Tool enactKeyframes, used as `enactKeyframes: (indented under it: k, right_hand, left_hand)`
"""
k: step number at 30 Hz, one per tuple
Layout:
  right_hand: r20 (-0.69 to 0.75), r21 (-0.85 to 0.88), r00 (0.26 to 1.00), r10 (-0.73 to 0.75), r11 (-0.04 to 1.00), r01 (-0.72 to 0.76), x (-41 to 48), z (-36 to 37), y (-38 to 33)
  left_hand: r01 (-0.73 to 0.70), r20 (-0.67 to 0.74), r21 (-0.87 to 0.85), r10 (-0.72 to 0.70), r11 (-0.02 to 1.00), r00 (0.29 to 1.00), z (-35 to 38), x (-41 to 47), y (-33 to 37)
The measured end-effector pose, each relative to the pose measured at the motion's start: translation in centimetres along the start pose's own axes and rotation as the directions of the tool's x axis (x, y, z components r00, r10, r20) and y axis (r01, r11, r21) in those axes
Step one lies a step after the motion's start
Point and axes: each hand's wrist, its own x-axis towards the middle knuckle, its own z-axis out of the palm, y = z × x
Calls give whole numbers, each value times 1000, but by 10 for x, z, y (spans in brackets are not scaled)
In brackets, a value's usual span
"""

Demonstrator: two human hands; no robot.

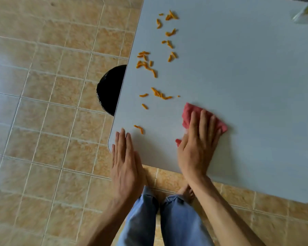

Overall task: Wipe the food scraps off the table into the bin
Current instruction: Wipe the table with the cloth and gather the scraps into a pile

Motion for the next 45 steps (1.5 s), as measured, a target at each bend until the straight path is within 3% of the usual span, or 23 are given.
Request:
enactKeyframes:
  k: [2,5,7,9,11,12,14,17,27,31,37,42,45]
  right_hand:
    - [138,17,968,-210,978,209,-42,-7,-13]
    - [224,61,864,-451,891,449,-36,-13,-2]
    - [167,20,905,-391,919,393,-11,-13,14]
    - [78,-31,980,-181,982,184,-2,-11,20]
    - [61,-29,997,-46,998,48,-25,-7,0]
    - [103,-26,993,-65,997,68,-45,-6,-14]
    - [221,11,940,-260,964,265,-83,-4,-37]
    - [256,68,857,-448,892,446,-90,5,-59]
    - [212,61,953,-218,976,210,65,29,-122]
    - [218,38,946,-239,971,236,46,29,-114]
    - [290,-52,883,-369,915,399,-31,4,-57]
    - [164,-108,965,-207,968,226,11,4,-42]
    - [129,-72,978,-166,982,176,72,19,-53]
  left_hand:
    - [59,-22,14,-59,998,998,-4,10,-14]
    - [7,-12,93,-6,996,1000,-3,18,-34]
    - [-20,-11,120,22,993,1000,-1,17,-40]
    - [10,-30,106,-7,994,1000,3,15,-38]
    - [47,-47,82,-43,996,998,7,15,-35]
    - [63,-47,73,-60,995,997,9,15,-34]
    - [79,-33,55,-77,995,996,11,15,-32]
    - [40,-4,21,-40,999,999,8,15,-34]
    - [76,-32,83,-74,994,997,13,17,-32]
    - [75,-24,63,-73,995,997,10,15,-31]
    - [77,5,73,-77,994,997,2,17,-26]
    - [60,7,52,-60,997,998,-6,41,-13]
    - [22,-17,42,-22,999,1000,-2,83,2]
